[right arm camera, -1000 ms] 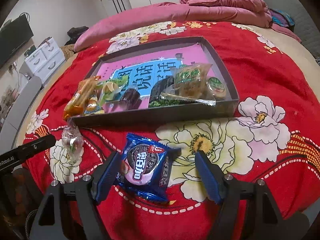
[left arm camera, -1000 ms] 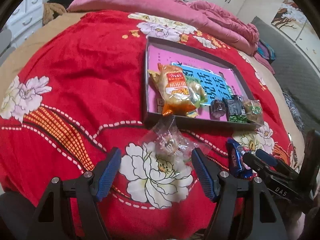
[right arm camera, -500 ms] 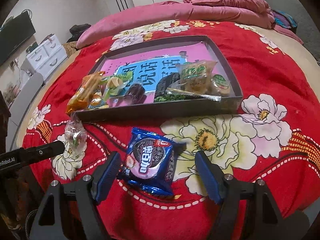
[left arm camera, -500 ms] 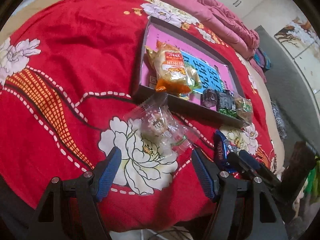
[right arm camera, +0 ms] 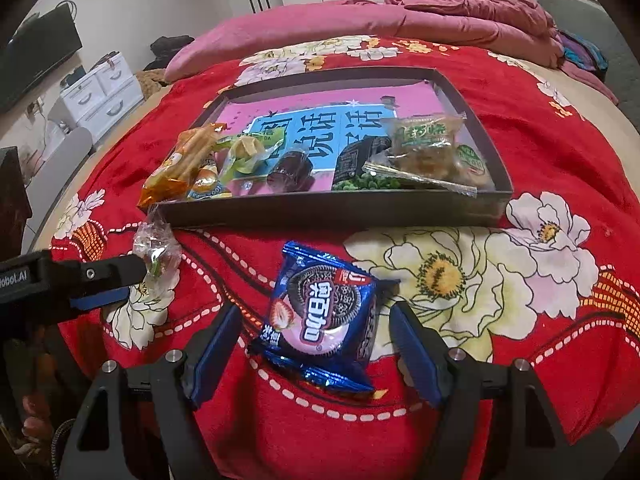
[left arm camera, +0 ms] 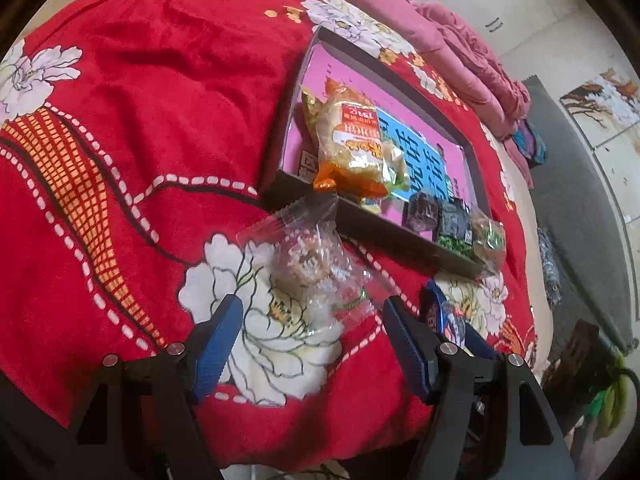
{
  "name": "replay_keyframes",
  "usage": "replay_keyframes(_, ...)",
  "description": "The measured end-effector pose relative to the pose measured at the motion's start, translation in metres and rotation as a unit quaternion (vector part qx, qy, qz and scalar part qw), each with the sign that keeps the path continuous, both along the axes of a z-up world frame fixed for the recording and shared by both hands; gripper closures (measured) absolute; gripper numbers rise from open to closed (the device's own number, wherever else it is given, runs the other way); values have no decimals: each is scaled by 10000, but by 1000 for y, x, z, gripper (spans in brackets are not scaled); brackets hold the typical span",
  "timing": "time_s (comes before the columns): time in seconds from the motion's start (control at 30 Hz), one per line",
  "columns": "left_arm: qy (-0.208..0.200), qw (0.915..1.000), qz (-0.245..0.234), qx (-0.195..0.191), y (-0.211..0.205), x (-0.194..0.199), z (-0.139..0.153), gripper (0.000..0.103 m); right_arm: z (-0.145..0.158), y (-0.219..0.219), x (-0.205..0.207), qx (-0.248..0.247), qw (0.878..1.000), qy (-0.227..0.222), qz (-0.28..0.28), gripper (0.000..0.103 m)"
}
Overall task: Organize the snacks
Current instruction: 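Grasp the blue cookie pack with the right gripper while the left grasps the clear-wrapped bun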
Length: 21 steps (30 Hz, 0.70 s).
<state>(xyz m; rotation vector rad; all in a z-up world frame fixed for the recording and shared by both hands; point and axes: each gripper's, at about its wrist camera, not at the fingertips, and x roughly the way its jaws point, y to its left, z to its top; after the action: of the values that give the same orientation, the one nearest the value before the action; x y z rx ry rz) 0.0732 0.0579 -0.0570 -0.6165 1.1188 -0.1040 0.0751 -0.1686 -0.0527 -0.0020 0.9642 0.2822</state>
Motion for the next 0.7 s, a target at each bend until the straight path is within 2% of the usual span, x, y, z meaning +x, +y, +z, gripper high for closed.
replay_keyframes(0.23,105,9998,163,13,-3,17,-4,29,-6,-4,7,99,9999,59,-29,38)
replay_keyframes(0.4,205,9993,295,98,-6,25,-8,29,-9,-1,11,47,10000,53,38,40)
replay_keyframes(0.6,269,9983,451,240,-10,32,-12,29,-12,15,8,-451,9982,-119,367,46)
replay_keyframes(0.67,297,9978,466,368,-13,32,-12,33,-12,20,7,-647,9965,-206,497,50)
replay_keyframes(0.7,324,9972,481,464,-14,33,-13,39,-12,21,6,-722,9955,-254,562,50)
